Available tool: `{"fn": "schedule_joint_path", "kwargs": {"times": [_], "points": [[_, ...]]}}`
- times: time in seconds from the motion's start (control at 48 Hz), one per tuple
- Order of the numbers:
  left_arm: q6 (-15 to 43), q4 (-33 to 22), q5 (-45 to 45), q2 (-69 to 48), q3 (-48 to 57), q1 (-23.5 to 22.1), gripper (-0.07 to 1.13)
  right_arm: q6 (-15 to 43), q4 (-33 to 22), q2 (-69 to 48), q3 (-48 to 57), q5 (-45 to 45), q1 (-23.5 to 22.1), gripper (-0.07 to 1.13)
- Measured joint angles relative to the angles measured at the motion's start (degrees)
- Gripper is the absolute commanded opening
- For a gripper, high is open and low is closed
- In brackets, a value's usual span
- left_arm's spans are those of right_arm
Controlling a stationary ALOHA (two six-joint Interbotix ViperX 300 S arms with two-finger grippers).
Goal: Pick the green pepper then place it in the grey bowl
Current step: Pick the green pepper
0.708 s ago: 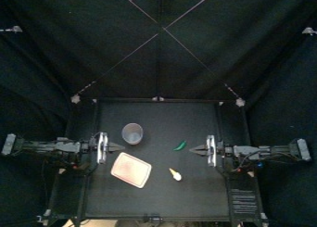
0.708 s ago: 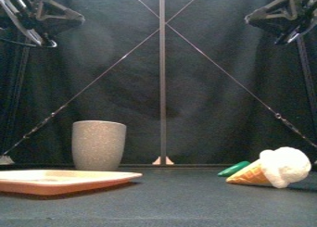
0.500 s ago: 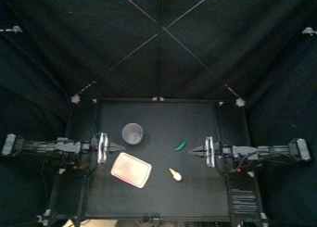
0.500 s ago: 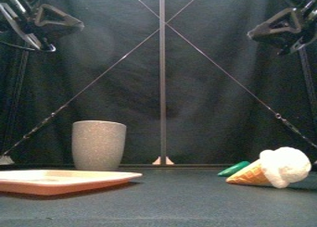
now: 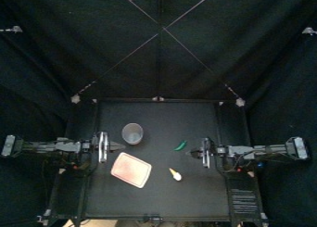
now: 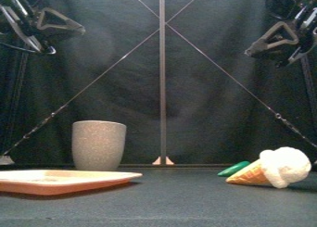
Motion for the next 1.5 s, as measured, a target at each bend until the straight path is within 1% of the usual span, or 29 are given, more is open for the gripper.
{"fn": "schedule_joint_path", "kwargs": {"times": [0.125, 0.208, 0.333, 0.458, 0.646, 0.875, 1.021, 1.125, 1.271, 1.5], "points": [[0.0, 0.0, 0.0, -0.1, 0.0, 0.3, 0.08, 0.0, -0.4, 1.3, -0.1, 0.0, -0.4, 0.74], [0.0, 0.0, -0.1, 0.0, 0.0, 0.4, 0.08, -0.1, -0.7, 2.7, -0.1, 0.1, -1.2, 0.78], [-0.1, 0.0, 0.0, -0.1, 0.0, 0.8, 0.08, -0.1, -1.1, 5.9, -0.1, 0.4, -3.7, 0.79], [0.0, -0.1, 0.0, 0.0, -0.1, 1.1, 0.08, -0.6, -1.9, 9.1, -0.1, 2.3, -7.1, 0.79], [0.1, -0.2, 0.0, -0.1, 0.0, 1.5, 0.08, -0.3, -8.3, 15.0, -0.4, 4.7, -10.7, 0.79], [0.2, -0.2, 0.0, -0.1, 0.5, 1.8, 0.08, -0.5, -16.0, 22.8, -4.0, 5.8, -12.2, 0.79], [0.2, -0.1, 0.0, -0.1, 0.8, 2.2, 0.08, -0.2, -20.5, 27.7, -6.7, 8.8, -12.9, 0.79], [0.2, -0.2, 0.0, -0.1, 0.9, 2.3, 0.08, -0.4, -22.5, 31.0, -8.3, 11.8, -13.1, 0.79], [0.2, -0.2, 0.0, -0.1, 1.2, 2.3, 0.08, -0.7, -23.8, 35.2, -10.0, 15.2, -13.4, 0.79], [0.1, -0.2, -0.1, -0.1, 1.6, 2.3, 0.08, -1.1, -26.6, 39.3, -12.7, 16.7, -13.4, 0.79]]}}
